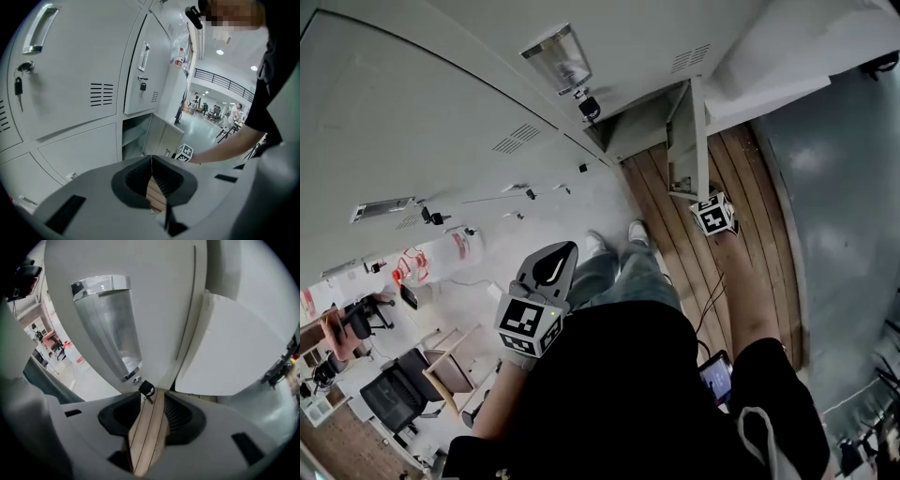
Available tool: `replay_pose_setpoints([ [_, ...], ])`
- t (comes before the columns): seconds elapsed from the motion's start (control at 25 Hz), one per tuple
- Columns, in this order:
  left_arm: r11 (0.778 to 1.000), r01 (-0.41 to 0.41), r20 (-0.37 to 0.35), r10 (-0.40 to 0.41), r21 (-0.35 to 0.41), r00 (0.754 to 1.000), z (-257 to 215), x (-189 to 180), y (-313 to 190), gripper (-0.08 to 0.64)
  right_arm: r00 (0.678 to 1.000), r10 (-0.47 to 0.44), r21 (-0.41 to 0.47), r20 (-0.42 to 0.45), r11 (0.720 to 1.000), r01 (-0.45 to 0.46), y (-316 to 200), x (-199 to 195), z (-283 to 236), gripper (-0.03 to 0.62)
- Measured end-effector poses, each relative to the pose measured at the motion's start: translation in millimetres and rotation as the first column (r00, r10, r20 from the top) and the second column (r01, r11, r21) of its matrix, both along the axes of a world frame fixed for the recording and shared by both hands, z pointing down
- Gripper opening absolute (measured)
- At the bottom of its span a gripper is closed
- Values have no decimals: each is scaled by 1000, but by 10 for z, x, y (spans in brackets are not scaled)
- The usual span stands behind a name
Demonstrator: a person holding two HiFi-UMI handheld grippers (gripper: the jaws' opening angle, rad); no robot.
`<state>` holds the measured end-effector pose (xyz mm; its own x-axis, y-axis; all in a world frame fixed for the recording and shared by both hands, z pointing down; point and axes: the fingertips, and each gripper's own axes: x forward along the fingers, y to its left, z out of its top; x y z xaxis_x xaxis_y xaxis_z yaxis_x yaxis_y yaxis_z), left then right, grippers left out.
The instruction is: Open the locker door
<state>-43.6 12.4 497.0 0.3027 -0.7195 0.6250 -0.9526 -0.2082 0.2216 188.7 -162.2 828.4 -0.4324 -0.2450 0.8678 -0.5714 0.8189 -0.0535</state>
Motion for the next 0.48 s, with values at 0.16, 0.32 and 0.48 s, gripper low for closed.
replay_pose_setpoints([
  [0.16,999,-39,-9,39,3,999,4,101,-61,23,991,128,22,-47,992,-127,-93,448,-76,166],
  [0.32,997,-73,-19,73,8,997,3,184,-109,23,973,220,38,-66,975,-218,-81,819,-107,166],
  [0.48,994,-111,-32,112,15,993,-8,279,-162,23,960,271,48,-75,962,-268,30,1059,-225,166],
])
